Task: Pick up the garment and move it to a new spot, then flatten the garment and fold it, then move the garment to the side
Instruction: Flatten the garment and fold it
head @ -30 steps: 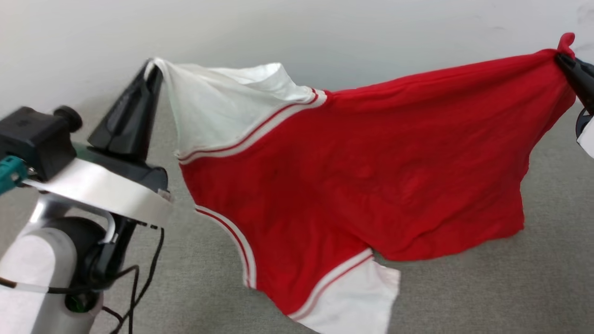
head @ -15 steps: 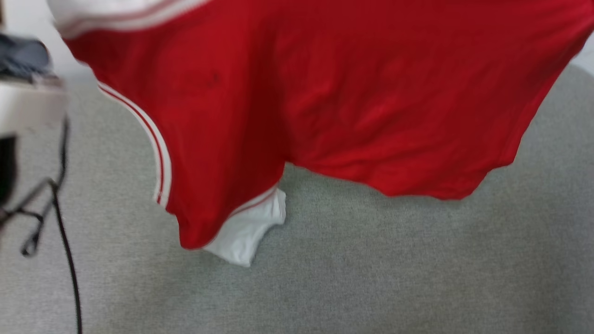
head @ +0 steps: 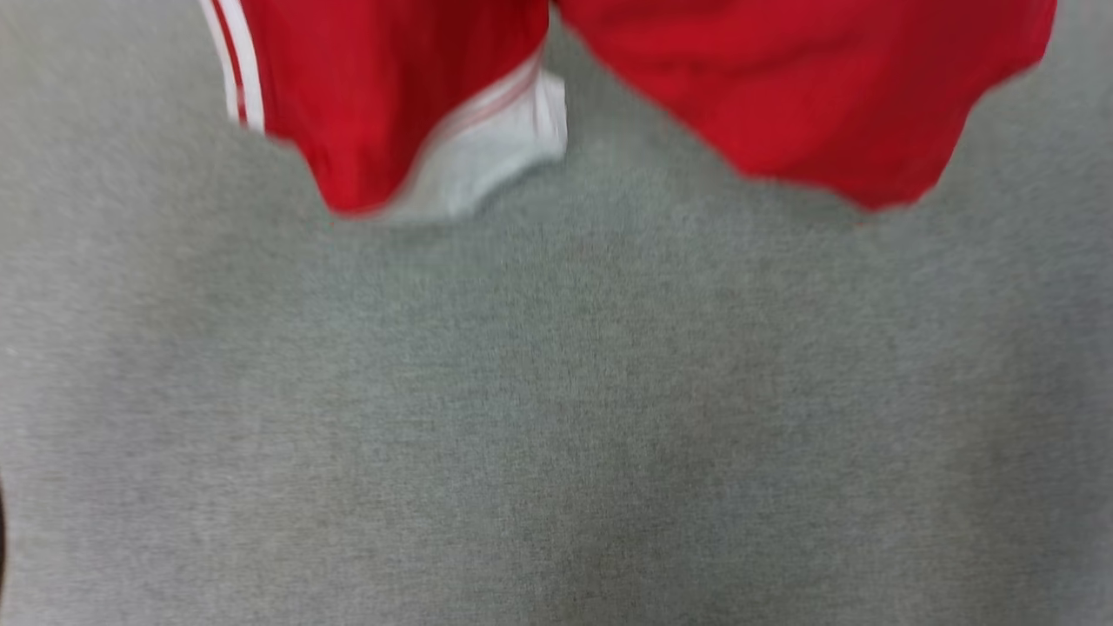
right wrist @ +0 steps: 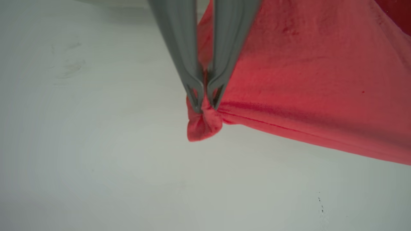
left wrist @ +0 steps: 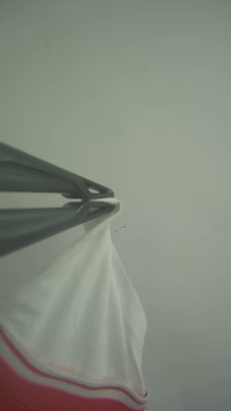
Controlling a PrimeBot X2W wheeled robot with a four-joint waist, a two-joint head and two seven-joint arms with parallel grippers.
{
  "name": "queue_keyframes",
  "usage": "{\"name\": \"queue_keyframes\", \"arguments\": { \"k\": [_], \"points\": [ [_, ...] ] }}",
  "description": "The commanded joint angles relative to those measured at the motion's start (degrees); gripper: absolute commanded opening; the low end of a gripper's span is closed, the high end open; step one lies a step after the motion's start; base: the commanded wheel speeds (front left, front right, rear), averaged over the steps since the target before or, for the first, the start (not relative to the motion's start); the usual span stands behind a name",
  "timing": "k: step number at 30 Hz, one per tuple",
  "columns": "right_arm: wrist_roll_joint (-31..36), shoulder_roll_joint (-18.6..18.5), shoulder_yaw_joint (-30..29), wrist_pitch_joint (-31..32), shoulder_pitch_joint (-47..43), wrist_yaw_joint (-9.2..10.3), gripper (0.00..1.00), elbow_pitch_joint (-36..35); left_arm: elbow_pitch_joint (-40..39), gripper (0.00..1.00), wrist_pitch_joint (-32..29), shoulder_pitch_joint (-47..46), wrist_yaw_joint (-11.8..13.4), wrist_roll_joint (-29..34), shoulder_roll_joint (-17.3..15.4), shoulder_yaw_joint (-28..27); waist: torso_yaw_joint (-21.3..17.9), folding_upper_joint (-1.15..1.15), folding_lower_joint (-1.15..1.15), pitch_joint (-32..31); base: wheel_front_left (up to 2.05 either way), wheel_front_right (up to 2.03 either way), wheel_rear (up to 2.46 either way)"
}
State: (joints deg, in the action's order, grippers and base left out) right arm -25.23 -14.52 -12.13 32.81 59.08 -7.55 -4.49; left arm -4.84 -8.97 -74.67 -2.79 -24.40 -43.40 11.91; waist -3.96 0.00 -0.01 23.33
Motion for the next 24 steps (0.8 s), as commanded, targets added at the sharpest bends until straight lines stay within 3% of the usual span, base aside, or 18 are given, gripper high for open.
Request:
{"name": "queue_keyframes", "arguments": {
  "k": [1, 5, 12, 19, 24],
  "points": [
    [1.3, -0.5, -0.1, -1.1, 3.9, 0.12, 0.0, 2.1, 3.1, 0.0, 0.3, -4.8, -1.0, 1.2, -0.9, 0.5, -0.2, 0.0, 0.01, 6.8, 0.0, 0.0, 0.0],
    [3.4, 0.0, 0.0, -4.4, 13.2, 0.13, 0.0, 8.4, 10.4, 0.0, 3.3, -16.1, -2.9, 5.1, -0.9, 3.8, -0.3, 0.0, 0.01, 12.1, 0.0, 0.0, 0.0],
    [9.0, 1.0, 0.8, -13.6, 29.0, 0.13, 0.0, 21.3, 27.8, 0.0, 12.0, -35.2, -3.8, 11.1, 3.8, 8.5, 0.1, 0.0, 0.01, 18.6, 0.0, 0.0, 0.0],
    [12.2, 2.4, -0.4, -21.8, 37.2, 0.14, 0.0, 30.7, 40.7, 0.0, 20.3, -45.5, -3.9, 14.0, 6.5, 10.6, 0.8, 0.0, 0.01, 21.4, 0.0, 0.0, 0.0],
    [13.0, 4.1, -0.8, -27.7, 36.4, 0.14, 0.0, 36.7, 46.9, 0.0, 23.6, -43.7, -4.2, 13.8, 8.6, 12.3, 1.6, 0.0, 0.01, 22.4, 0.0, 0.0, 0.0]
  ]
}}
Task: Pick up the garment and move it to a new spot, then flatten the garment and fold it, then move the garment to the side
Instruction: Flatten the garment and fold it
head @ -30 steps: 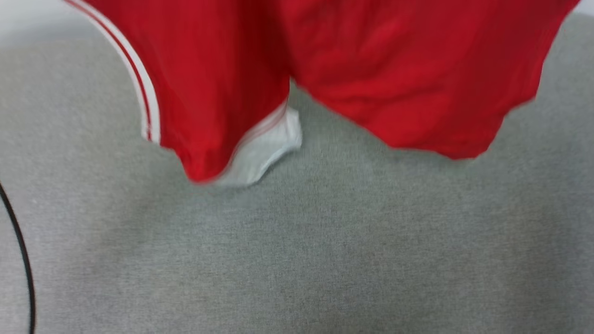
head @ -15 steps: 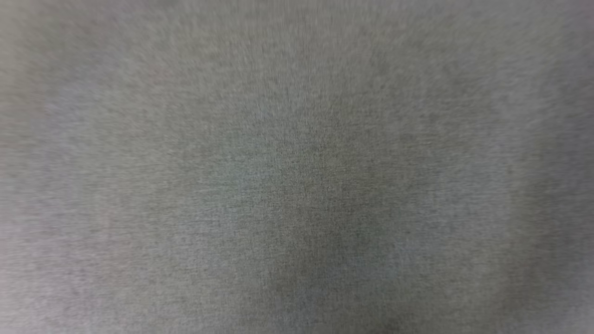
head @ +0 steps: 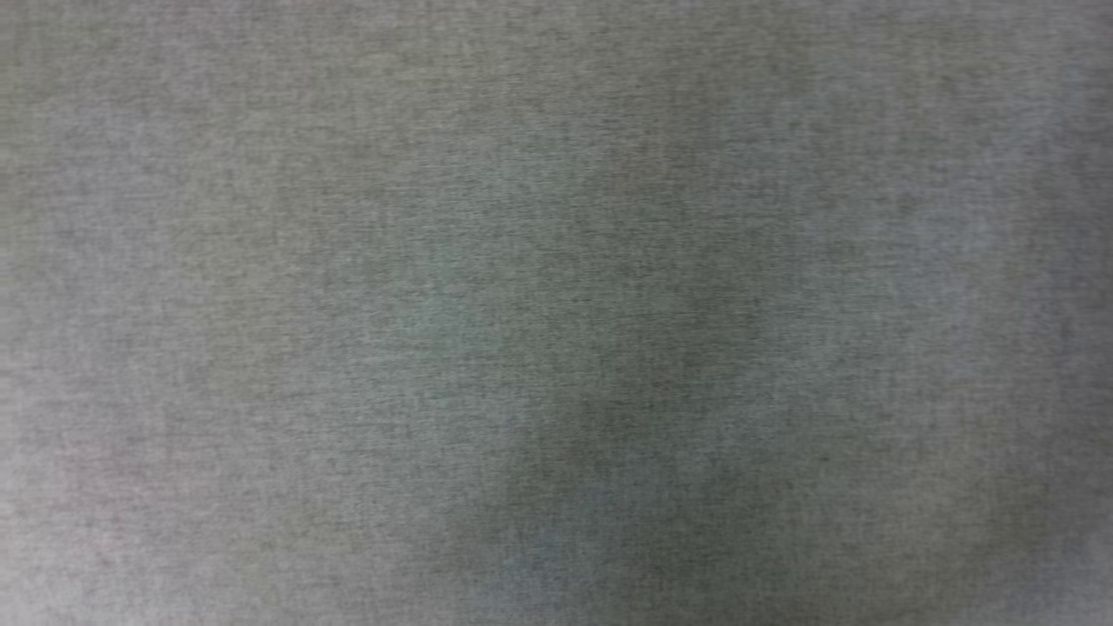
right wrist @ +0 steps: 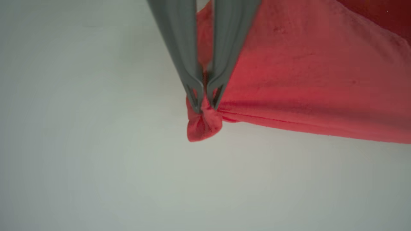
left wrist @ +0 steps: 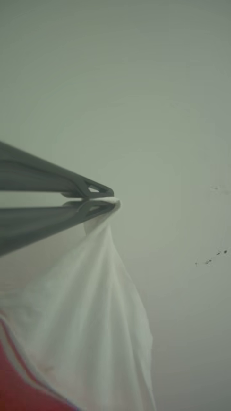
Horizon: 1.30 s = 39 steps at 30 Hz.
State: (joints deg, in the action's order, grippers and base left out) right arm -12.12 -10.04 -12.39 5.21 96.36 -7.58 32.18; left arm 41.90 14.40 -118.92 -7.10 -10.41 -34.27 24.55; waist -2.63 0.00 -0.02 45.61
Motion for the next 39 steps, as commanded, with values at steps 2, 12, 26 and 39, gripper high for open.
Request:
{"name": "queue_keyframes", "arguments": {
  "k": [2, 12, 26, 39],
  "points": [
    [-0.4, 0.2, -0.4, -2.1, -2.6, 0.16, 0.0, 1.6, 0.6, 0.0, 0.6, 2.8, 0.1, -1.1, -0.1, -0.2, 0.7, 0.0, 0.02, 0.2, 0.0, 0.0, 0.0],
    [-6.3, 0.5, 4.8, -8.0, -15.7, 0.13, 0.0, 5.7, -11.0, 0.0, 0.8, 26.8, 0.1, -5.2, 3.4, -2.5, 2.3, 0.0, 0.02, -3.5, 0.0, 0.0, 0.0],
    [-18.7, -2.4, 15.4, -6.3, -44.3, 0.12, 0.0, 7.3, -18.7, 0.0, 0.8, 69.5, 1.3, -8.8, 6.8, -0.2, 3.2, 0.0, 0.02, -19.7, 0.0, 0.0, 0.0],
    [-27.0, -6.0, 19.6, -4.5, -59.5, 0.13, 0.0, 10.1, -24.2, 0.0, -2.2, 95.4, 3.7, -13.8, 2.4, 0.8, 5.7, 0.0, 0.02, -29.7, 0.0, 0.0, 0.0]
  ]
}}
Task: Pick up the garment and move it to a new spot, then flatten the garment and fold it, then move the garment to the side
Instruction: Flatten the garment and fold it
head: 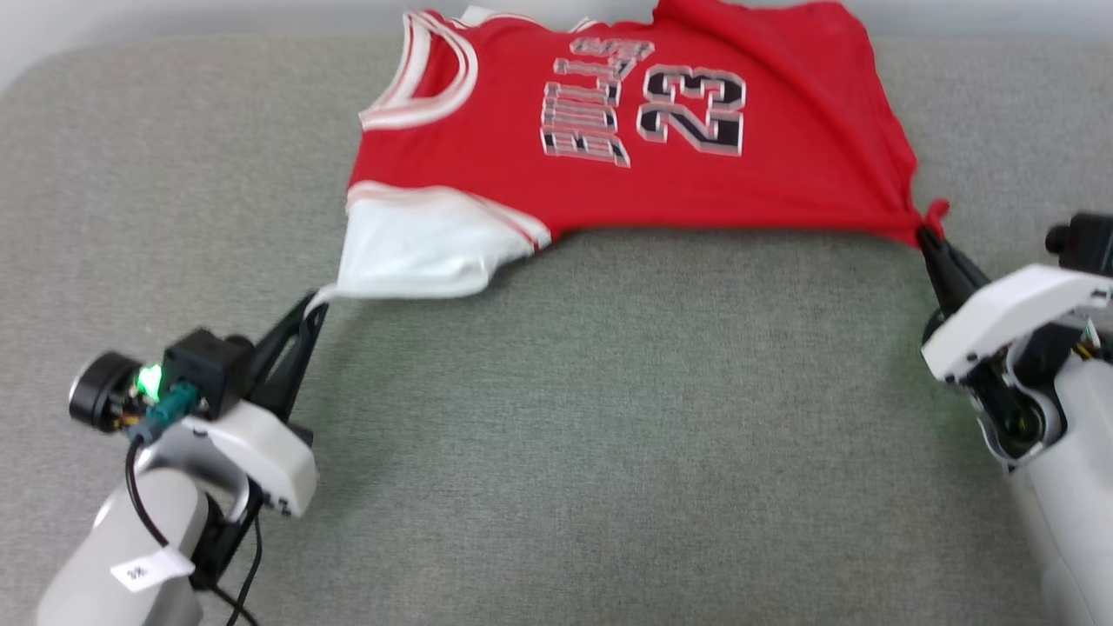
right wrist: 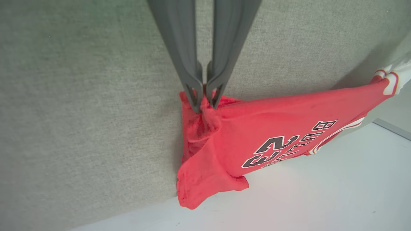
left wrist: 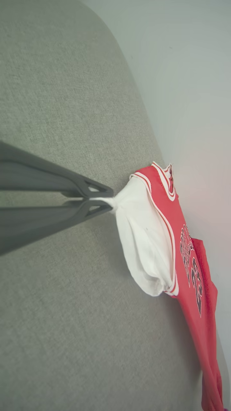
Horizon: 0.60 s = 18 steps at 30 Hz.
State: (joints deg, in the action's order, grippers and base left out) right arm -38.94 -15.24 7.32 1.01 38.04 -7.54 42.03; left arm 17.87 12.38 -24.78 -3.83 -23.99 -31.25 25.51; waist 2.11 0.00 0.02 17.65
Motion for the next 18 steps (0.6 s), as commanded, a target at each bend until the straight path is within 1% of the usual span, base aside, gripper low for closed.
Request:
{"name": "queue_keyframes", "arguments": {
  "k": [1, 6, 11, 14, 18],
  "points": [
    [-0.5, -1.2, 0.0, -0.5, -2.0, 0.11, 0.0, 0.7, -0.9, 0.0, -0.6, 2.6, 0.6, -0.4, -0.9, 0.0, 1.2, 0.0, -0.02, -2.6, 0.0, 0.0, 0.0],
    [-2.4, -2.9, 0.8, 0.0, -5.9, 0.11, 0.0, 1.8, -5.3, 0.0, -2.6, 9.0, 2.2, -2.1, -2.7, -0.4, 1.9, 0.0, -0.02, -6.0, 0.0, 0.0, 0.0],
    [-5.1, -4.8, 1.1, 0.5, -10.0, 0.12, 0.0, 1.4, -10.2, 0.0, -4.5, 15.6, 3.6, -3.1, -4.4, 0.3, 2.7, 0.0, -0.02, -9.3, 0.0, 0.0, 0.0],
    [-6.7, -6.1, 2.7, 2.4, -13.4, 0.12, 0.0, 0.1, -12.6, 0.0, -5.7, 19.5, 4.3, -3.8, -5.0, 0.8, 3.1, 0.0, -0.02, -11.3, 0.0, 0.0, 0.0],
    [-9.5, -8.3, 5.0, 5.4, -18.6, 0.12, 0.0, -3.5, -15.9, 0.0, -7.4, 24.2, 5.0, -5.3, -5.9, 1.3, 3.6, 0.0, -0.02, -13.8, 0.0, 0.0, 0.0]
  ]
}}
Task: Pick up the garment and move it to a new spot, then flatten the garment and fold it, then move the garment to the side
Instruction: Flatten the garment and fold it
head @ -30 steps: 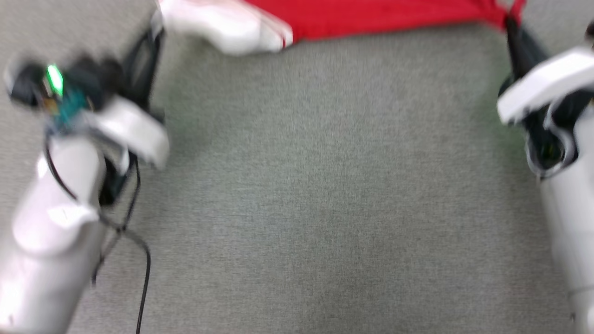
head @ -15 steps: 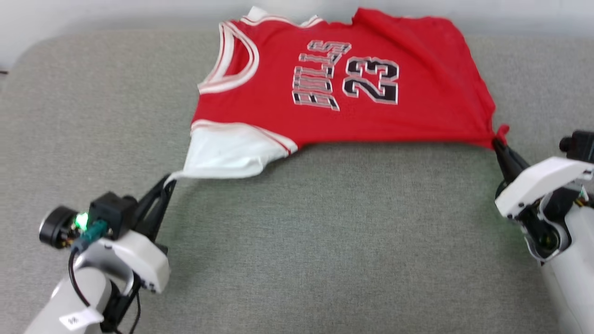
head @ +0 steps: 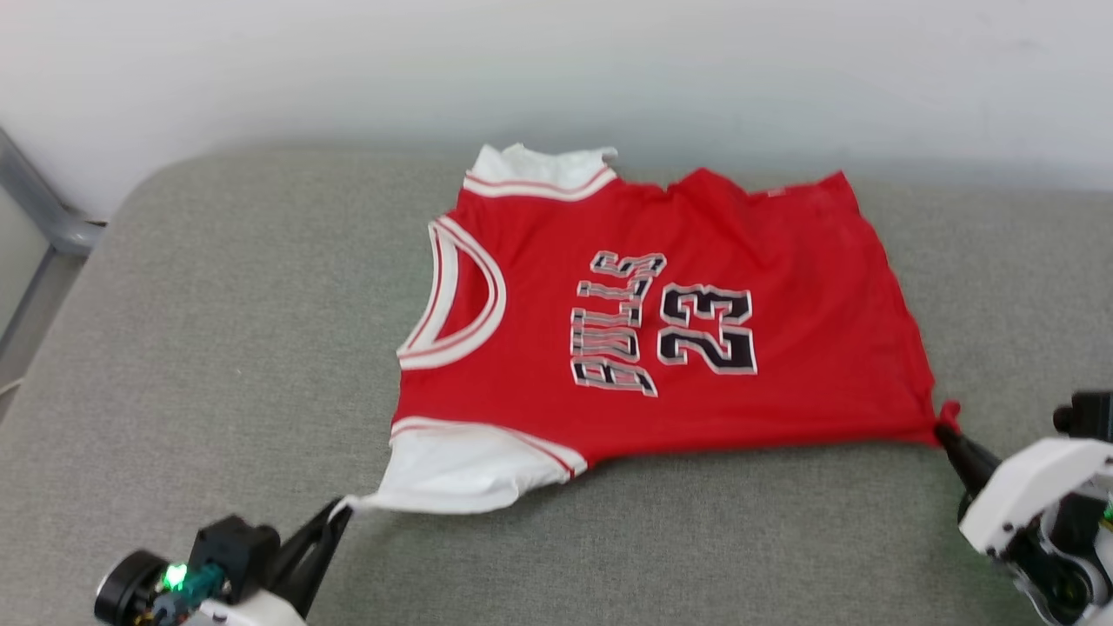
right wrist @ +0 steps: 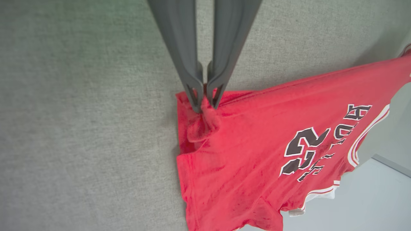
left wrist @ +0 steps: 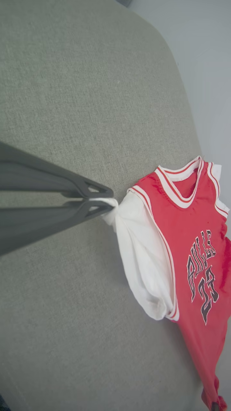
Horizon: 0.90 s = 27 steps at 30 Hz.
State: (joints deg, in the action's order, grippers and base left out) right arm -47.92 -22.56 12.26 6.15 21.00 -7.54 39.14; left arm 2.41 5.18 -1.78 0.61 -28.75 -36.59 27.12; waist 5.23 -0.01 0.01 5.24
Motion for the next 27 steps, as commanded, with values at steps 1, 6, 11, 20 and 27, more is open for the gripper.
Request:
{"name": "queue_keyframes", "arguments": {
  "k": [1, 6, 11, 20, 27],
  "points": [
    [-1.6, -1.6, 0.4, 1.0, -2.9, 0.12, 0.0, -1.6, -1.2, 0.0, -0.6, 2.3, 0.7, -0.9, -0.8, -0.3, 0.5, 0.01, -0.01, -1.9, 0.0, 0.0, 0.0],
    [-6.4, -4.7, 1.7, 6.2, -10.6, 0.11, 0.0, -7.6, -4.5, 0.0, -2.4, 7.3, 0.9, -2.9, -2.7, -0.1, 0.8, 0.01, -0.01, -4.5, 0.0, 0.0, 0.0],
    [-13.0, -7.7, 2.4, 13.5, -18.9, 0.11, 0.0, -15.9, -7.5, 0.0, -3.8, 11.5, 1.1, -4.4, -4.4, 0.2, 0.6, 0.01, -0.01, -5.9, 0.0, 0.0, 0.0],
    [-15.5, -10.8, -1.8, 18.5, -28.1, 0.09, 0.0, -28.8, -12.1, 0.0, -3.8, 15.4, 2.4, -5.3, -6.3, -0.5, -0.4, 0.01, -0.01, -4.9, 0.0, 0.0, 0.0],
    [-13.1, -9.1, -5.0, 20.1, -26.7, 0.09, 0.0, -33.0, -13.8, 0.0, -3.7, 10.5, 2.1, -3.6, -5.8, -0.8, -0.9, 0.01, -0.01, -3.1, 0.0, 0.0, 0.0]
  ]
}}
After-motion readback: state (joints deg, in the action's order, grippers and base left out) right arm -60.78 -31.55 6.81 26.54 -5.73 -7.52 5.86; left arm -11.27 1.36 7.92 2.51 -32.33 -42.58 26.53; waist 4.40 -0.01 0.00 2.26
